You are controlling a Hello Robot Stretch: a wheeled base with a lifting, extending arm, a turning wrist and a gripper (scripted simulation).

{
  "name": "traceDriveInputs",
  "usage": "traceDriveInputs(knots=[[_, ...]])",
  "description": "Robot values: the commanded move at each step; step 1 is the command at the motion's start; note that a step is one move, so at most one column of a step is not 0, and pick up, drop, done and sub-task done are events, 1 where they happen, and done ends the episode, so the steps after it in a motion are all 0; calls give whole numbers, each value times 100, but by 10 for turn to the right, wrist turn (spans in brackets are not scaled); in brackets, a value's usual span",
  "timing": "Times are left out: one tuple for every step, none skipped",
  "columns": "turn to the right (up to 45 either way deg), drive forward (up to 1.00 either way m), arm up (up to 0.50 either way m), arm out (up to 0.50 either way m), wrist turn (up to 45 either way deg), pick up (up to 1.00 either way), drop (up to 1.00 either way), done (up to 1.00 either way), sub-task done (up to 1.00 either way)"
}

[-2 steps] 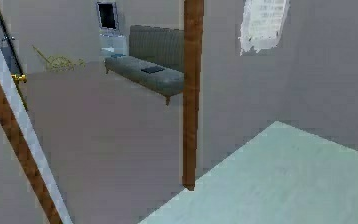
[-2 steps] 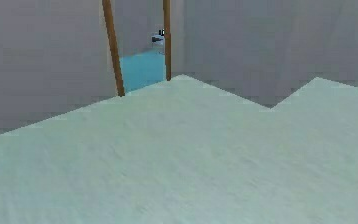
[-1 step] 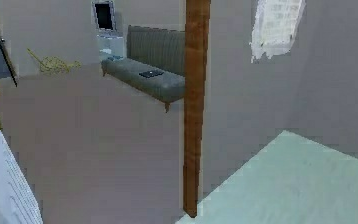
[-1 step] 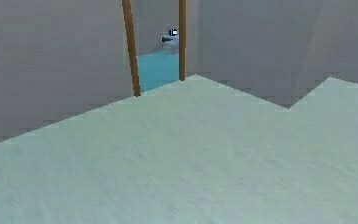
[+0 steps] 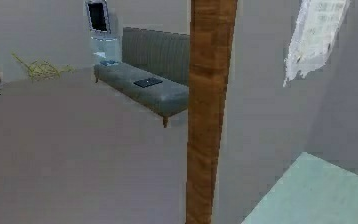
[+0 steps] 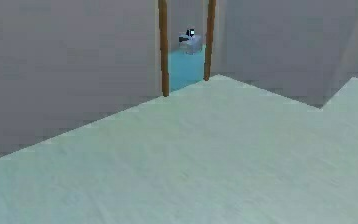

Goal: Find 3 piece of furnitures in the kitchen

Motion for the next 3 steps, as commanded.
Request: traceDriveInputs(knots=[[-390, 0, 0, 0, 0, 0, 0, 0, 0], [0, 100, 0, 0, 0, 0, 0, 0, 0], [-30, 0, 0, 0, 0, 0, 0, 0, 0]])
